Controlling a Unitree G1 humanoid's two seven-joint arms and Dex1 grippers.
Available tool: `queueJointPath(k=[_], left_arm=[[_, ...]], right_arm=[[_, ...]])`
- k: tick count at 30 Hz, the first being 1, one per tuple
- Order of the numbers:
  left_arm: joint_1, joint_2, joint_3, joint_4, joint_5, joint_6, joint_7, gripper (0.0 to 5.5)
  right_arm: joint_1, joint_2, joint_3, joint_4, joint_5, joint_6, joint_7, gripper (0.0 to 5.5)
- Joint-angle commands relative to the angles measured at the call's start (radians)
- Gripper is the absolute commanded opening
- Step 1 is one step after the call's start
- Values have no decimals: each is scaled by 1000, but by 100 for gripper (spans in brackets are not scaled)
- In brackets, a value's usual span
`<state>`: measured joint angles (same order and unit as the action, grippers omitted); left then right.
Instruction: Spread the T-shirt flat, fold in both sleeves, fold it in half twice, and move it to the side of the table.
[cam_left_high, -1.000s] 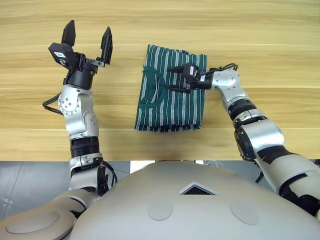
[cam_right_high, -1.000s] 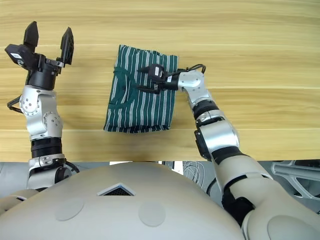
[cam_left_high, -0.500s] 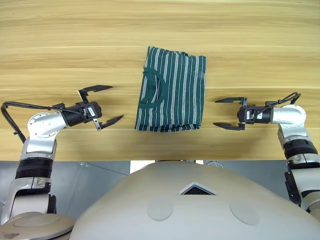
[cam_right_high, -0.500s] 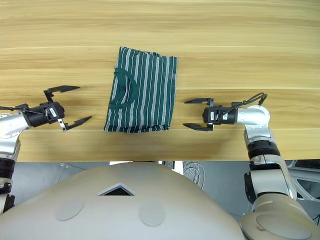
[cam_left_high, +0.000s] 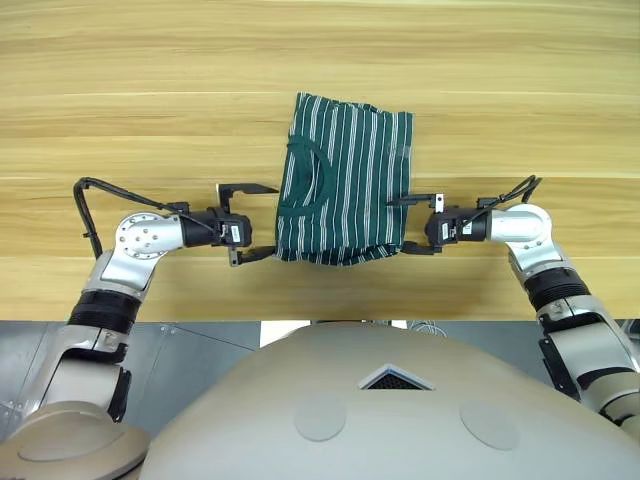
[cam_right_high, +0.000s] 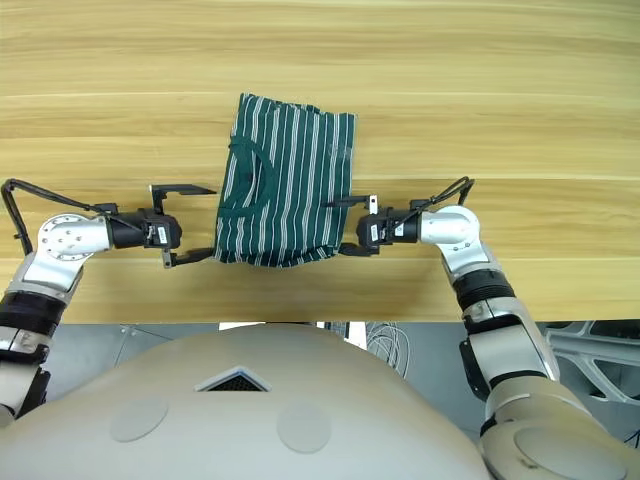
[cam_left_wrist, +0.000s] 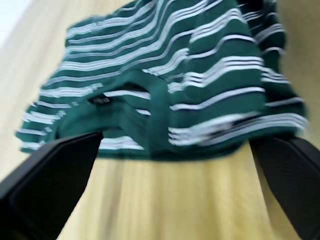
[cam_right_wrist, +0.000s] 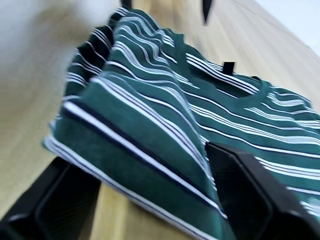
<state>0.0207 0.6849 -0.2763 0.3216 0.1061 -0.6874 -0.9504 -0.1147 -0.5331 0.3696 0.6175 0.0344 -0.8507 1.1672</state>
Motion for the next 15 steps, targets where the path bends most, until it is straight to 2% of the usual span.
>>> queueJointPath(k=[1,4,9,15], left_arm=[[-44,-29,-71,125,154,-33,73,540],[-62,-36,-103,159,164,-81,105,540],[-36,-5,-135,133,108,-137,87,540],[7,30,-184,75,16,-164,21,423]], right_arm=[[-6,-5,23,1,-31,50,1,305],[-34,5,17,29,-53,73,-38,238],[-44,8,21,30,-51,91,-44,157],[-55,23,7,28,-20,102,-42,47]])
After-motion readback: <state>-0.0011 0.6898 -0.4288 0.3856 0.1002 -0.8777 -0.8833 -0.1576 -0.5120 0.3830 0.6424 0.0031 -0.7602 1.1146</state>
